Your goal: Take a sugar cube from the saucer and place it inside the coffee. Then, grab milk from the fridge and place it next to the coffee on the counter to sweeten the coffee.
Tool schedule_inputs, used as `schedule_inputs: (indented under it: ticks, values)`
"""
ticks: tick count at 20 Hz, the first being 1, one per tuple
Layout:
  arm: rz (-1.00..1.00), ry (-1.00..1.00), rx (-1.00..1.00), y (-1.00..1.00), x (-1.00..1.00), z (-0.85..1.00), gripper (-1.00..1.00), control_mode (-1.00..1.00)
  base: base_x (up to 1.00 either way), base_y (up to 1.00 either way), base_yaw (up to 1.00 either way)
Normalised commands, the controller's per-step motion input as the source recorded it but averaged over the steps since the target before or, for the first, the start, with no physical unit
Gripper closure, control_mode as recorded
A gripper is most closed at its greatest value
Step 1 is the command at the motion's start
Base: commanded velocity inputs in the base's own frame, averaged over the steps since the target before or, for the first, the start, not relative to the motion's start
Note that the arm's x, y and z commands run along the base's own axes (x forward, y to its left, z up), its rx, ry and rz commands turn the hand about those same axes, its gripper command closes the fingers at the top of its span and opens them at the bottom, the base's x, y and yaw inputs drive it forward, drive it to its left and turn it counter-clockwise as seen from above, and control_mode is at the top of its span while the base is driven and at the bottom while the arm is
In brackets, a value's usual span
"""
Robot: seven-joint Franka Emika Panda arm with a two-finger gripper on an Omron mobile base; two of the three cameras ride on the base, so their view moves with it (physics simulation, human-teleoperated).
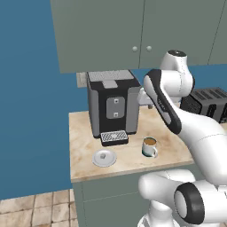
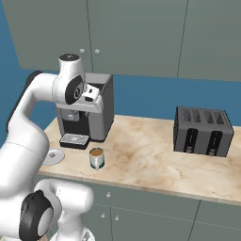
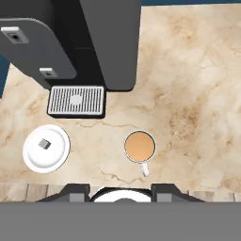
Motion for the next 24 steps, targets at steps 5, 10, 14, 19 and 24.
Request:
schedule_inputs:
  ticks: [5,10,14,19,24]
  values:
    - [0.00,0.01,0.00,0.01,-0.02,0.00,-1.00,-1.00,0.00,0.00,0.00]
    - [0.01,0.00,-0.05,0.65,-0.09,-0.03,-1.00,-1.00,0.00,0.00,0.00]
    - [0.00,0.00,-0.01,1.00,-0.42,-0.34,-1.00,-1.00,0.00,0.00,0.00]
    - [0.00,0.06,-0.07,0.99,-0.30,-0.48,-1.00,-1.00,0.00,0.00,0.00]
    - [-0.01,0.16,0.02,0.37,-0.11,-0.53,-1.00,-1.00,0.00,0.00,0.00]
